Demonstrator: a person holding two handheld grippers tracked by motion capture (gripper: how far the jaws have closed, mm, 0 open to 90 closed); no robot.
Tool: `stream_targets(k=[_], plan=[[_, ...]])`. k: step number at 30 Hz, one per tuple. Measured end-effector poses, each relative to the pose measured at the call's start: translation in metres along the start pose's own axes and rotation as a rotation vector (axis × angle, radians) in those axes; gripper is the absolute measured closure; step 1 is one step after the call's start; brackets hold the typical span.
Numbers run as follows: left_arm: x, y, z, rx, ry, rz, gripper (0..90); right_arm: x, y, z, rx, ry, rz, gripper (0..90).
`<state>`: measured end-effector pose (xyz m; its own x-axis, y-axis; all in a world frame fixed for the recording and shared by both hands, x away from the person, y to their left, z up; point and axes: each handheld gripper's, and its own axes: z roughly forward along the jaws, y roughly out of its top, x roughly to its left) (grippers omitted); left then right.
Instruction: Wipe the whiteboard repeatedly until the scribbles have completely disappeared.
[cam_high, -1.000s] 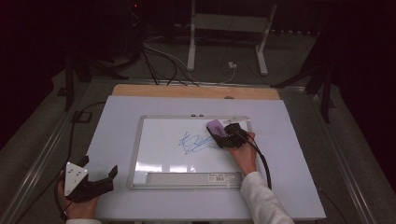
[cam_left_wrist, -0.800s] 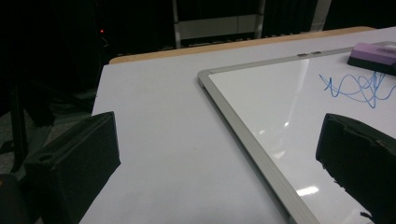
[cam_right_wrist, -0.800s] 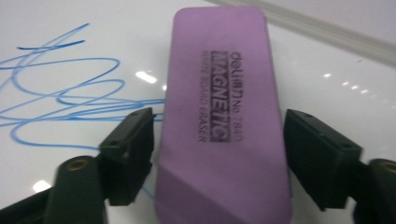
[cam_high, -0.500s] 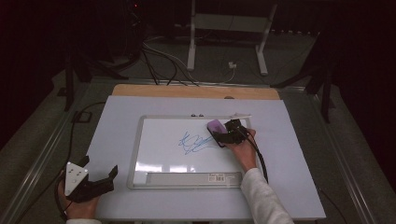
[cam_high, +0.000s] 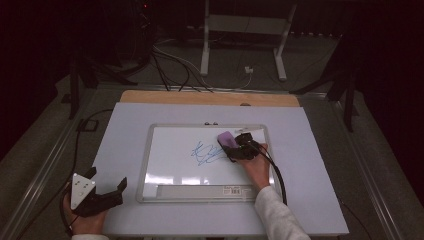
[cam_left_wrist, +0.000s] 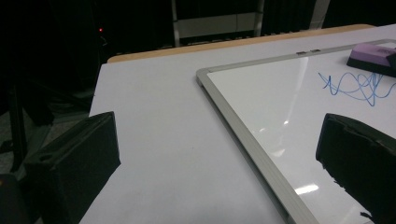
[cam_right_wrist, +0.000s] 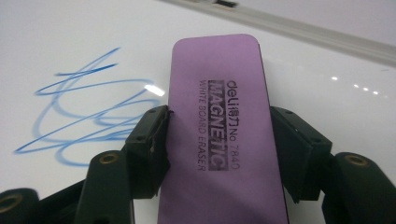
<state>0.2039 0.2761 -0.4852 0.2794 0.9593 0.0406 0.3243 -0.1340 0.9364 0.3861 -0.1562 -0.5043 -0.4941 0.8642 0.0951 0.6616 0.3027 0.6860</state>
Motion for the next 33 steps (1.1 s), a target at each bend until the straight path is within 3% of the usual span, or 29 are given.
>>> stream_targets(k=[4,7,10,15,17,22,24,26,30,33], plan=[[0.001,0.000,0.000,0.001,0.000,-0.002,0.4,0.005,0.000,0.000,0.003,-0.001,-0.001,40.9],[0.001,0.000,-0.001,-0.001,0.002,-0.003,0.5,0.001,0.002,0.001,0.000,-0.053,0.003,40.9],[0.002,0.000,-0.001,-0.001,0.004,-0.006,0.5,-0.011,0.004,0.001,-0.003,-0.092,0.046,40.9],[0.001,-0.001,0.000,0.003,0.000,-0.004,0.5,-0.011,0.005,0.001,0.006,-0.105,0.034,40.9],[0.000,0.000,0.001,0.004,0.000,-0.001,0.5,-0.005,0.003,0.001,0.006,-0.066,0.040,40.9],[0.000,0.000,0.001,0.003,0.000,-0.002,0.5,0.020,0.000,0.001,0.022,0.016,-0.032,40.9],[0.000,0.000,0.000,0.002,0.001,-0.003,0.4,0.026,0.000,0.000,0.028,0.024,-0.058,41.0],[0.001,0.000,0.000,0.001,0.003,-0.004,0.4,0.023,0.001,0.001,0.029,0.015,-0.045,41.0],[0.002,-0.001,-0.001,-0.001,0.002,-0.007,0.5,0.005,0.004,0.001,0.023,-0.063,0.023,41.0],[0.001,-0.001,0.000,0.002,0.000,-0.006,0.4,-0.003,0.004,0.000,0.022,-0.077,0.059,41.0]])
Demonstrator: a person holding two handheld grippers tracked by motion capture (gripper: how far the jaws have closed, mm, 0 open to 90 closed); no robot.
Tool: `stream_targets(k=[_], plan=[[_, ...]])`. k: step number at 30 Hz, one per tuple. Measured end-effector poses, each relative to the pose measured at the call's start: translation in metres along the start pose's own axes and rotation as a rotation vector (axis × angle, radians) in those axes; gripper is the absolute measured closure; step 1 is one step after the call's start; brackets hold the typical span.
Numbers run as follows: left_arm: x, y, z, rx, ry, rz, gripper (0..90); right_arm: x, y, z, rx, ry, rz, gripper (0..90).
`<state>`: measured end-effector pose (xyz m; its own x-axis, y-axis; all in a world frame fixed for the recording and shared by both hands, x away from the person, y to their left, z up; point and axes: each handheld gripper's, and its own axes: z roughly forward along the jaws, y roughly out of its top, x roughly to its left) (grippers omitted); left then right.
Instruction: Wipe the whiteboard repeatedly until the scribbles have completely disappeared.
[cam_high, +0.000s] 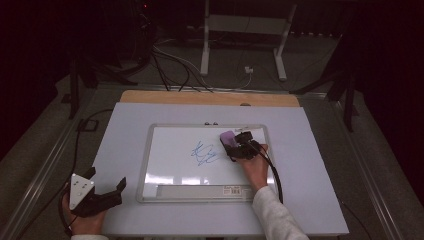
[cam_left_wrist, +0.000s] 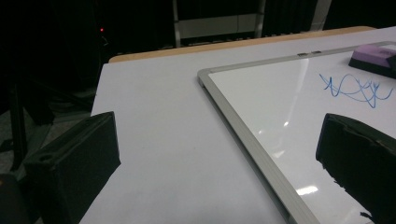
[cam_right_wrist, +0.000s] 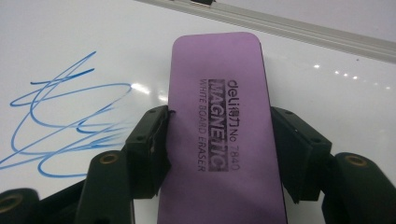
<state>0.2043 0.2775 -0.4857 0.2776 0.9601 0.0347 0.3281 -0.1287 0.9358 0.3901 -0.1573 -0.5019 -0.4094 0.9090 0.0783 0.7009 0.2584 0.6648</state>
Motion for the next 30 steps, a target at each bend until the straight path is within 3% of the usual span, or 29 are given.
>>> stream_targets(k=[2,11,14,19,22,30], plan=[[-0.001,0.000,0.001,0.002,-0.001,0.003,0.4,0.004,-0.001,0.000,0.001,0.006,-0.002,41.0],[-0.001,0.000,0.000,-0.001,-0.001,0.002,0.4,0.041,-0.008,-0.004,0.014,0.102,-0.113,40.9],[-0.001,0.000,-0.001,-0.002,-0.001,0.003,0.4,0.038,-0.007,-0.003,0.013,0.098,-0.114,41.0],[0.000,0.000,-0.001,-0.003,-0.001,-0.003,0.4,0.018,-0.004,-0.001,-0.003,0.040,-0.048,41.0],[0.000,0.000,0.000,0.000,-0.002,0.002,0.5,0.017,-0.004,-0.002,0.002,0.036,-0.037,41.0],[-0.001,0.001,-0.001,-0.005,-0.002,0.002,0.5,0.055,-0.016,-0.010,0.018,0.156,-0.161,41.0]])
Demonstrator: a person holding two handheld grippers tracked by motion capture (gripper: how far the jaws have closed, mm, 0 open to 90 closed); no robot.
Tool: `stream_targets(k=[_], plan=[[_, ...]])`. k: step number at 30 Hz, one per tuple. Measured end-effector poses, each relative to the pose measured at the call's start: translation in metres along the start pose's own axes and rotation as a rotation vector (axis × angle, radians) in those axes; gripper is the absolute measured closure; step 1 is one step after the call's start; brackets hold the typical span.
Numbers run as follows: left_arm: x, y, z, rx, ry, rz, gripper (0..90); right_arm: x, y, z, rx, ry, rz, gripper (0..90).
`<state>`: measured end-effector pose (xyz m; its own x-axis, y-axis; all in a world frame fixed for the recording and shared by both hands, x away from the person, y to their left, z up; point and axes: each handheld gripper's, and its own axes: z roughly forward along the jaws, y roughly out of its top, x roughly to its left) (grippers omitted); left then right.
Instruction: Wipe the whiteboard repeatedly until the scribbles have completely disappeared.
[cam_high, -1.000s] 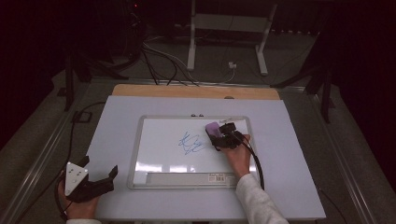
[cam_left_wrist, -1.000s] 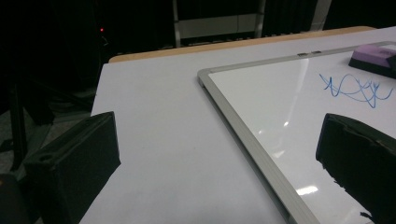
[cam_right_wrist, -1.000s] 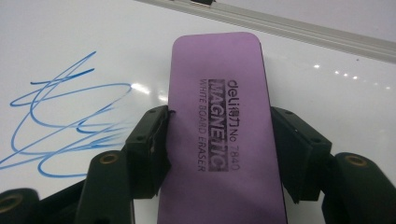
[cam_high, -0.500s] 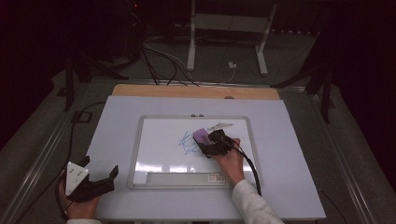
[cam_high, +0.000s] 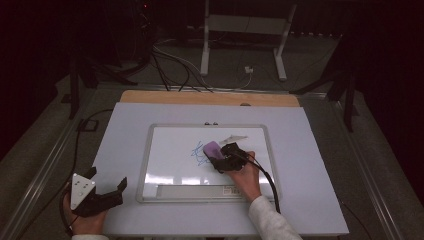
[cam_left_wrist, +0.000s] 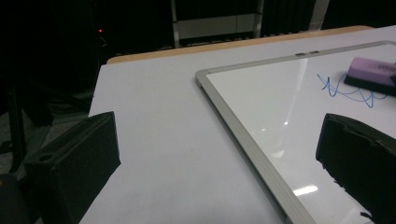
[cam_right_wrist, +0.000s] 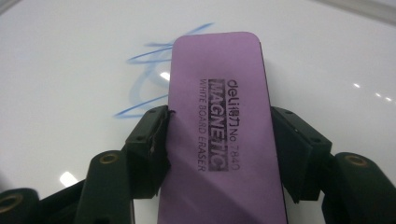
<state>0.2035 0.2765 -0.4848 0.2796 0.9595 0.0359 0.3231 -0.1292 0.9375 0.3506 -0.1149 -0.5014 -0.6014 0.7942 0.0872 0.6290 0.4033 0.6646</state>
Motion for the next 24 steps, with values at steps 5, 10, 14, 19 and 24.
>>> stream_targets(k=[5,10,14,19,24], plan=[[0.001,-0.001,-0.001,-0.001,0.002,-0.006,0.4,-0.005,0.000,-0.001,-0.002,-0.033,-0.010,41.0],[0.001,-0.001,0.000,0.000,-0.001,-0.005,0.4,-0.027,0.003,-0.001,-0.006,-0.076,0.073,41.0],[0.000,0.000,0.002,0.003,-0.003,-0.003,0.4,-0.011,0.000,0.000,-0.004,-0.029,0.026,41.0],[-0.001,0.000,0.001,0.002,-0.003,-0.004,0.4,0.016,0.000,0.001,0.009,0.055,-0.057,41.0],[0.000,0.000,0.000,0.001,-0.002,-0.005,0.4,0.008,0.002,0.001,0.004,-0.020,-0.055,41.0]])
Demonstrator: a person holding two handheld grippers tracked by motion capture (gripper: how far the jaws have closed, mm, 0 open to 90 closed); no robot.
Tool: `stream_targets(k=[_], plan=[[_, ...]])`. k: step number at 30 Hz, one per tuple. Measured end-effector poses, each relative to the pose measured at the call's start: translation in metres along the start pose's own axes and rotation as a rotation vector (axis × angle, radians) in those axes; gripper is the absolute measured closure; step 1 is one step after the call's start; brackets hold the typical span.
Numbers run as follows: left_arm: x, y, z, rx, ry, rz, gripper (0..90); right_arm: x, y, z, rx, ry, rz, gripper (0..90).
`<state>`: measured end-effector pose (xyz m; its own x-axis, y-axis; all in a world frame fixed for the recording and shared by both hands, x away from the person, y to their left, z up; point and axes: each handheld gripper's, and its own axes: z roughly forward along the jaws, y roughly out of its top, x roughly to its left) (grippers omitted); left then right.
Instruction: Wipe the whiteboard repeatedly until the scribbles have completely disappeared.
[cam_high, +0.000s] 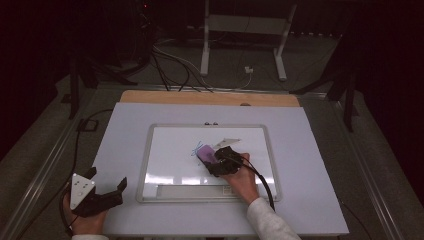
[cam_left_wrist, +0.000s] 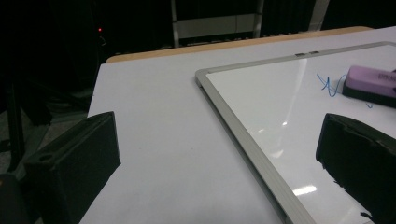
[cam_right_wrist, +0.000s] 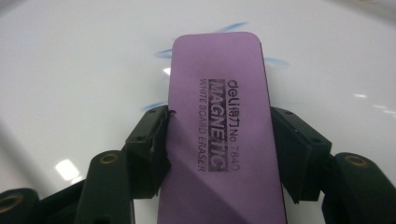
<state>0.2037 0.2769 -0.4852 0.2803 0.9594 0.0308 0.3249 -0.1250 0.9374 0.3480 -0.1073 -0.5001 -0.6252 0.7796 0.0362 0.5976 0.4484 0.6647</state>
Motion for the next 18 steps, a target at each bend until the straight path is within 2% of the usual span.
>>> stream_targets(k=[2,4,5,6,9,12,14,16,18], plan=[[0.000,0.000,0.001,0.001,-0.001,-0.001,0.4,-0.009,0.001,0.000,0.000,-0.032,0.038,41.0],[0.000,0.000,0.001,0.004,-0.001,0.001,0.5,-0.014,0.001,0.001,0.002,-0.020,0.079,41.0],[0.000,0.000,0.001,0.003,-0.002,0.001,0.4,-0.012,0.001,0.001,0.000,-0.025,0.070,41.0],[-0.001,0.000,0.001,0.003,-0.002,0.000,0.4,-0.009,0.001,0.002,0.000,0.006,0.064,41.0],[-0.001,0.000,0.002,0.006,-0.003,0.004,0.4,0.009,0.001,0.003,0.001,0.080,0.004,41.0],[-0.001,0.000,0.001,0.001,-0.002,0.001,0.4,0.027,0.003,0.005,0.009,0.121,-0.060,41.0],[0.000,0.000,0.000,0.000,-0.001,0.001,0.4,0.029,0.005,0.006,0.013,0.109,-0.073,41.0],[0.000,0.000,-0.001,-0.002,0.000,-0.002,0.5,0.024,0.007,0.006,0.011,0.045,-0.062,41.1],[0.001,0.000,-0.001,-0.001,0.000,-0.005,0.4,0.012,0.008,0.007,0.009,-0.014,-0.036,41.0]])
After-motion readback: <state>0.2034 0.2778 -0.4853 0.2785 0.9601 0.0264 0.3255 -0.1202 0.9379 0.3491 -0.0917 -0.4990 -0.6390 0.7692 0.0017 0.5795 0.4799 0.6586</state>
